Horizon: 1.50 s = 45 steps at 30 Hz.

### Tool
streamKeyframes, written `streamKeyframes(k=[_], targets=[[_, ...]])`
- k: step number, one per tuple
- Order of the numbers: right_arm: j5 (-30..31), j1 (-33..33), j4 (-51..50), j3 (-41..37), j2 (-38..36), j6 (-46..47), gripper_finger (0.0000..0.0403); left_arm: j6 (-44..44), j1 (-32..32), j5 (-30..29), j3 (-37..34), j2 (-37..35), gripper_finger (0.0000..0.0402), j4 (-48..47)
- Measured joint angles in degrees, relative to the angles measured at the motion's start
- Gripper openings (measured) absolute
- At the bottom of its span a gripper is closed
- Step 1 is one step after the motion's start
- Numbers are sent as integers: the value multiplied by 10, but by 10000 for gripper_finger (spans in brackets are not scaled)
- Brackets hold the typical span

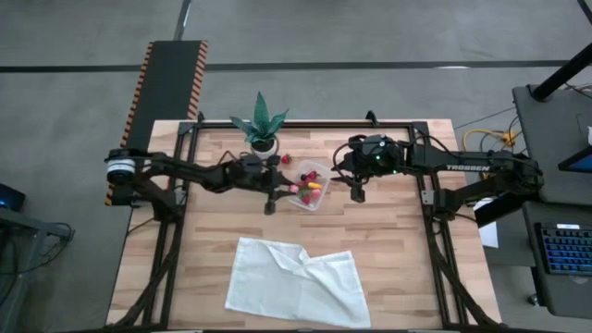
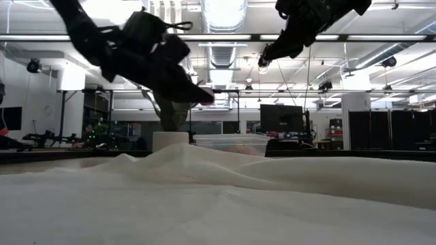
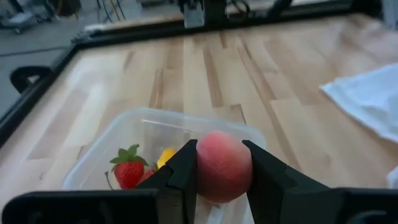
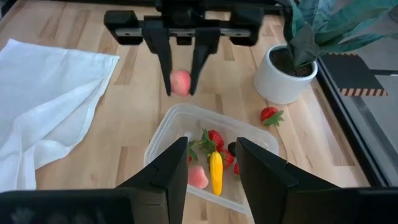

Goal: Pick and placing Produce into tupperware
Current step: Put the pink peach into the transparent bin

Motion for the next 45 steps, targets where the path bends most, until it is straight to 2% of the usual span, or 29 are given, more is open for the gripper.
streamKeyframes(k=[8, 18, 31, 36, 45], targets=[[0, 0, -3, 0, 0, -1, 128, 16, 1, 15, 72, 70, 79, -37], [0, 0, -8, 0, 0, -5, 128, 16, 1, 17, 95, 130, 78, -44], [0, 0, -14, 0, 0, -6, 128, 20, 1, 16, 103, 141, 75, -45], [0, 0, -15, 0, 0, -6, 128, 20, 1, 17, 103, 141, 91, -45], [0, 0, -15, 0, 0, -6, 128, 20, 1, 17, 103, 141, 98, -45]])
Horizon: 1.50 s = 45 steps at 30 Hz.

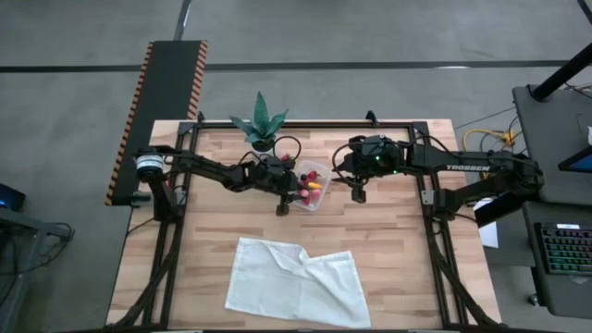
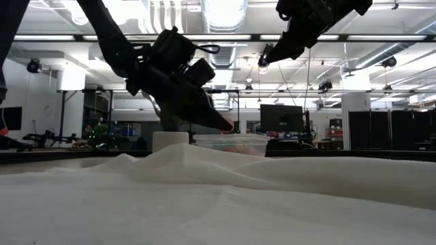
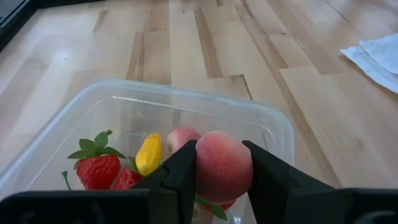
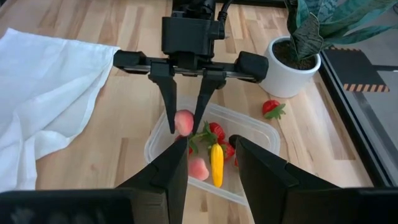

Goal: Pick and placing Produce into tupperware
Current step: Put the pink peach into the transparent bin, then put the red strawberry into the transparent bin

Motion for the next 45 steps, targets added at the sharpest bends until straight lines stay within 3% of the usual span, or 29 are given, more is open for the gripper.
streamKeyframes(k=[29, 39, 45], targets=[[0, 0, 0, 0, 0, 0, 128, 1, 0, 13, 5, -1, 102, 0], [0, 0, 0, 0, 0, 0, 128, 1, 0, 13, 5, -1, 176, 0], [0, 0, 0, 0, 0, 0, 128, 0, 0, 13, 10, -1, 195, 0]])
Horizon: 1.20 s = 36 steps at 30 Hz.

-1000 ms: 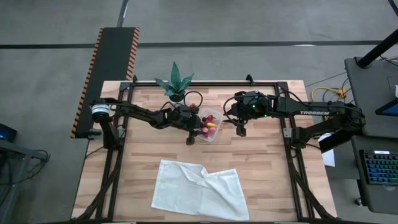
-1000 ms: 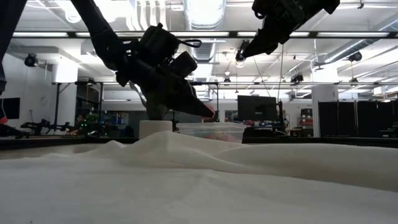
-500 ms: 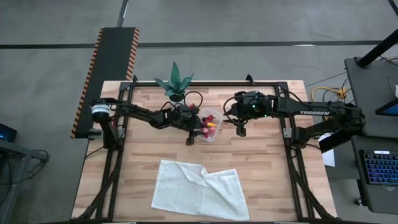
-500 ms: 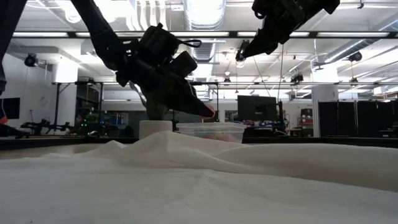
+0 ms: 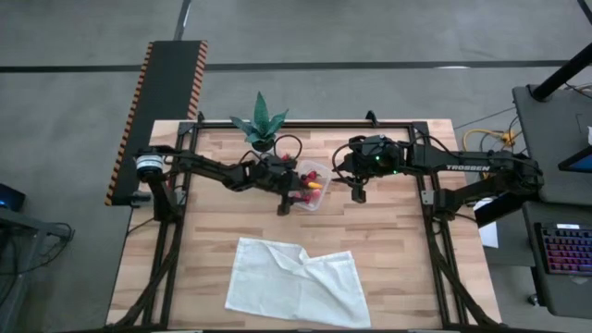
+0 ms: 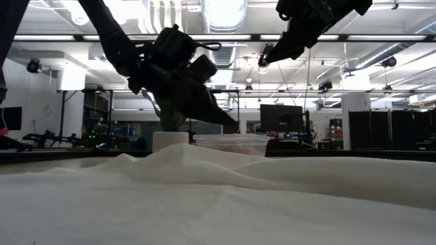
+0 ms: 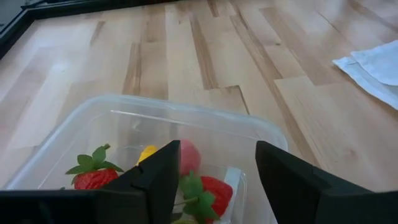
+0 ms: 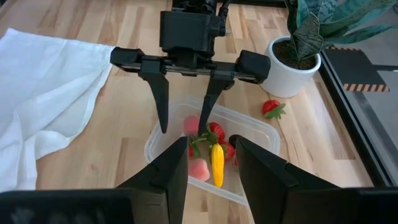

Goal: Pick and placing Produce into tupperware
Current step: Put the red strawberry into the transparent bin

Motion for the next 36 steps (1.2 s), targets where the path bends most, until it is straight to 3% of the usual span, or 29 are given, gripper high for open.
streamKeyframes(k=[6, 10, 16, 23, 36], targets=[[0, 0, -2, 0, 0, 2, 128, 0, 1, -7, 9, -22, 196, -1], [0, 0, -6, 0, 0, 1, 128, 1, 3, -43, 9, -58, 196, -7], [0, 0, -14, 0, 0, -4, 128, -11, 24, -95, 10, -128, 196, -100], [0, 0, -14, 0, 0, -5, 128, -45, 72, -108, 24, -175, 196, -167], [0, 0, -25, 0, 0, -5, 128, 9, 115, -122, 189, -88, 196, -440]])
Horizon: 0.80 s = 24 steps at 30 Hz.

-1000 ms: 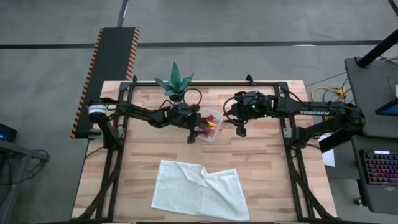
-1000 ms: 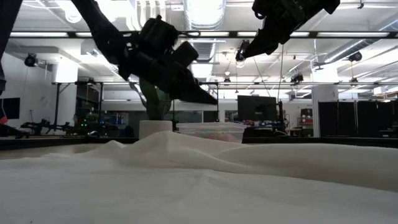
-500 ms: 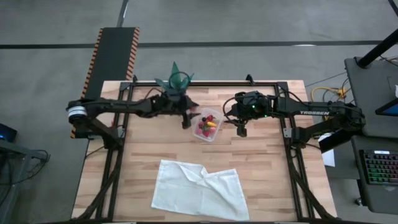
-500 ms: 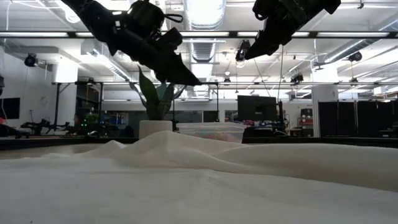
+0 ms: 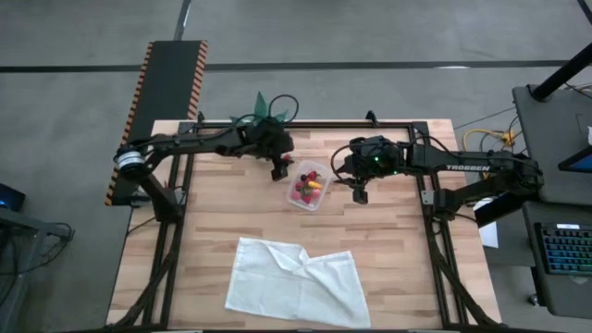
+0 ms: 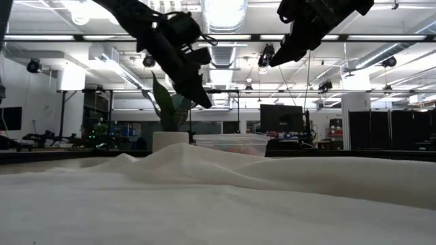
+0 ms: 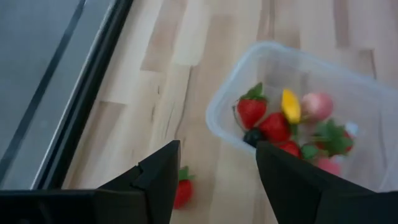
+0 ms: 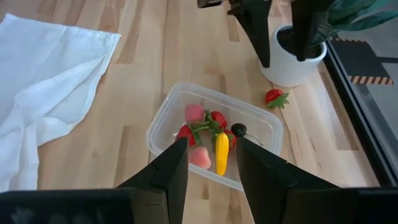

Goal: Pick and placing Produce into tupperware
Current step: Put the red strawberry into the transparent bin

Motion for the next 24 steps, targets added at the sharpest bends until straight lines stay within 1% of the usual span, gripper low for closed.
streamKeyframes(k=[3, 8, 16, 20, 24], targets=[[0, 0, -5, 0, 0, 0, 128, 24, 2, -1, 30, 23, 196, -30], [0, 0, -5, -4, 0, 0, 128, 51, 7, -1, 61, 52, 196, -72], [0, 0, -5, -4, 0, -4, 128, 83, 6, -15, 64, 78, 196, -75], [0, 0, -5, -5, 0, -4, 128, 102, 6, -43, 63, 88, 196, -75], [0, 0, -5, -5, 0, -6, 128, 103, 7, -47, 62, 93, 196, -75]])
